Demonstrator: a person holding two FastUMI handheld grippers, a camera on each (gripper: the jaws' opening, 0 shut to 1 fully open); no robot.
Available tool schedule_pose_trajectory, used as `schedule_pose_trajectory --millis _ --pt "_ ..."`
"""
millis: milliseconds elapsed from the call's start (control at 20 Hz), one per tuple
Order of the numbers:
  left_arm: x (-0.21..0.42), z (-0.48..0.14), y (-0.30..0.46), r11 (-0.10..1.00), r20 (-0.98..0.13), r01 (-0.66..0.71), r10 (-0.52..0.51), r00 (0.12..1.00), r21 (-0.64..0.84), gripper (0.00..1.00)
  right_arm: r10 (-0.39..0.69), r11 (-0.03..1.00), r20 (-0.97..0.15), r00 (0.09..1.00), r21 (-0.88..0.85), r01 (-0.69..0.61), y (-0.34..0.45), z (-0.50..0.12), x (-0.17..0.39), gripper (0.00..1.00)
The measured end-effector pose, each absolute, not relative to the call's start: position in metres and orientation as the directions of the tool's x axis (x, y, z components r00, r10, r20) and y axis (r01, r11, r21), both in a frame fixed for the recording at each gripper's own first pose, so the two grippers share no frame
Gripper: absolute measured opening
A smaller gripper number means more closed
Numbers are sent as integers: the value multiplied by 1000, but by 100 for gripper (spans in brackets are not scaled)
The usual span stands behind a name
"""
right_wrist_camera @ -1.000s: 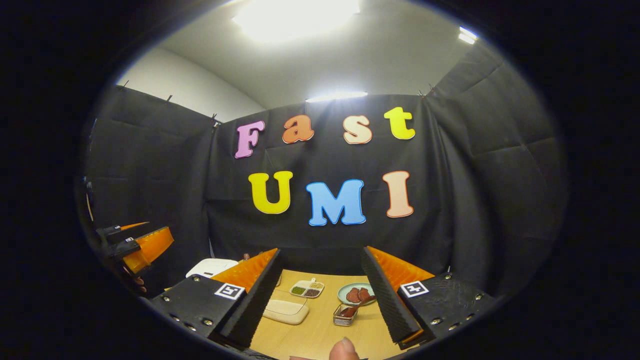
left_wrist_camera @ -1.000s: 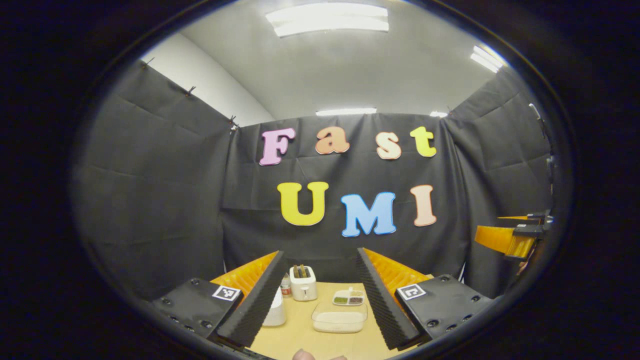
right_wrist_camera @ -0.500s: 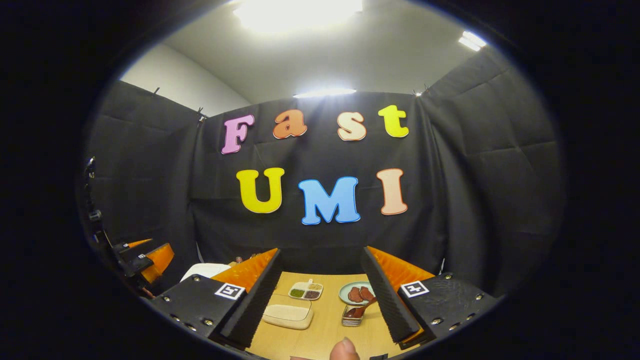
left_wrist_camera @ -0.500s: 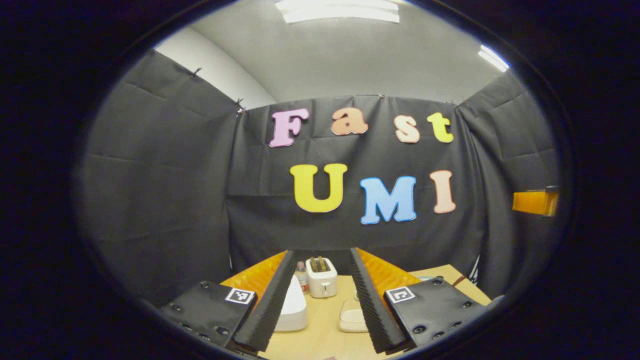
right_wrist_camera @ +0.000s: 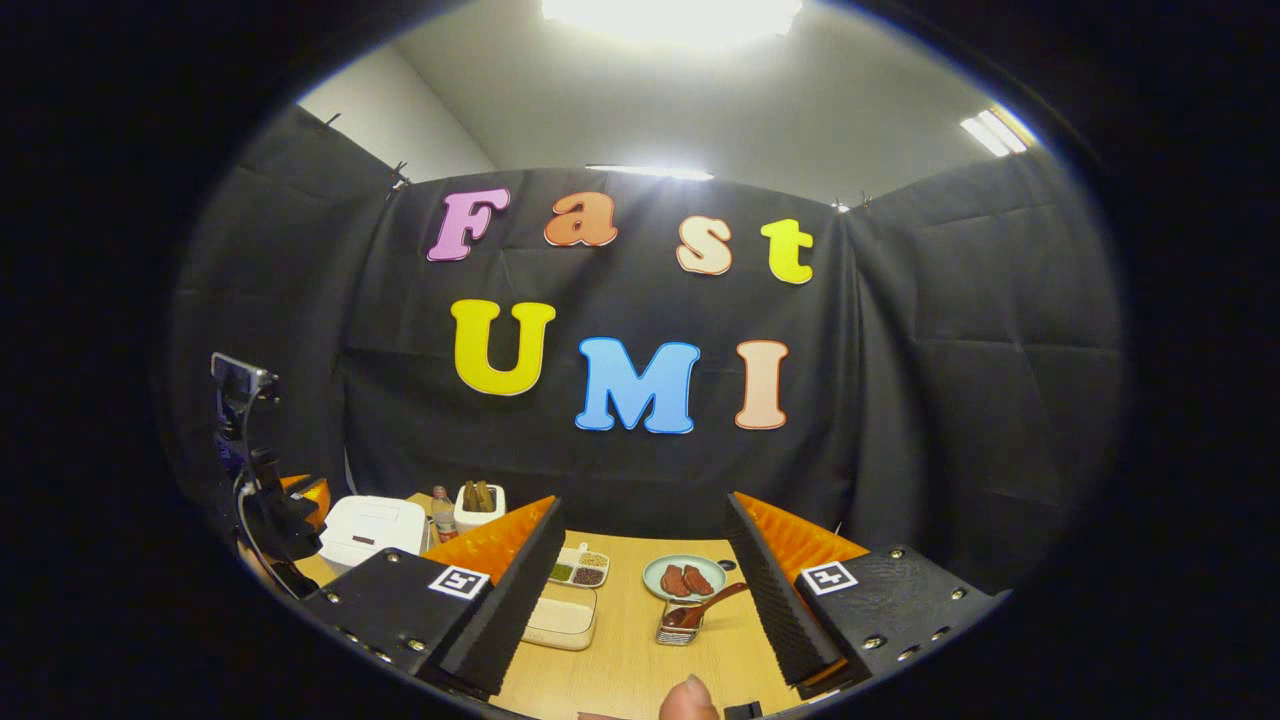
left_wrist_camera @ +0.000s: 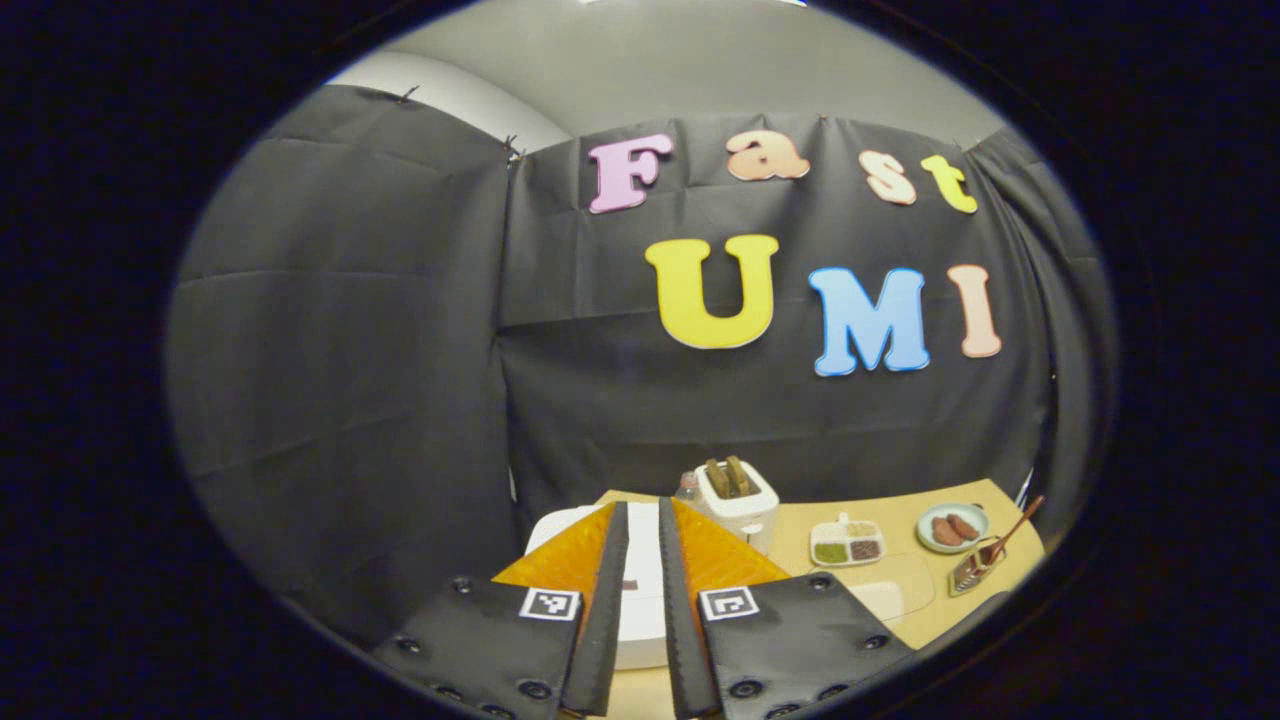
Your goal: Close the left gripper, press the button to open the rice cooker; take a wooden spoon from the chopstick holder with the right hand, scoop a spoonful of rice and pour it into the rice cooker, then put the wooden spoon back into the chopstick holder.
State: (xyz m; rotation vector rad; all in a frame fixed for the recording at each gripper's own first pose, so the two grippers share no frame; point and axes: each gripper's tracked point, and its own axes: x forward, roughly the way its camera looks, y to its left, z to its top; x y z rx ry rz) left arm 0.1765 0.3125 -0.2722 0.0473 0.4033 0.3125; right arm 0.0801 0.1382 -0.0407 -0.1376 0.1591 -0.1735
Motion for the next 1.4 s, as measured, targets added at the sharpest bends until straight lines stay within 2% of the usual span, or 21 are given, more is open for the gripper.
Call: schedule_pose_trajectory --millis 50,100,300,450,600,750,1000,1150,1400 --pt "183 -287 323 945 -402 -304 326 856 119 25 -196 972 -132 972 -160 174 140 -35 83 98" --pt "192 -304 328 944 -429 -308 327 842 115 17 -215 966 -117 969 -168 194 141 -30 84 97" --pt "217 -375 345 941 -546 -330 314 777 72 10 -215 958 -126 968 -219 185 156 -34 91 97" --pt "224 -407 362 925 -598 -369 348 722 93 9 -216 957 -150 965 -231 178 159 -39 94 98" --pt "226 -435 360 924 -648 -377 322 690 58 9 -217 956 -172 961 -236 173 161 -43 96 98" --pt "220 -472 360 922 -709 -375 329 624 99 9 -210 958 -179 961 -233 166 166 -45 101 98" --pt "220 -470 358 930 -698 -340 334 633 138 9 -200 962 -195 960 -227 154 172 -50 98 98" --pt "220 -466 361 920 -701 -387 314 641 59 9 -201 962 -193 960 -224 156 172 -49 96 98" --pt "209 -461 360 918 -702 -395 309 641 43 9 -196 966 -200 960 -206 154 174 -51 91 98"
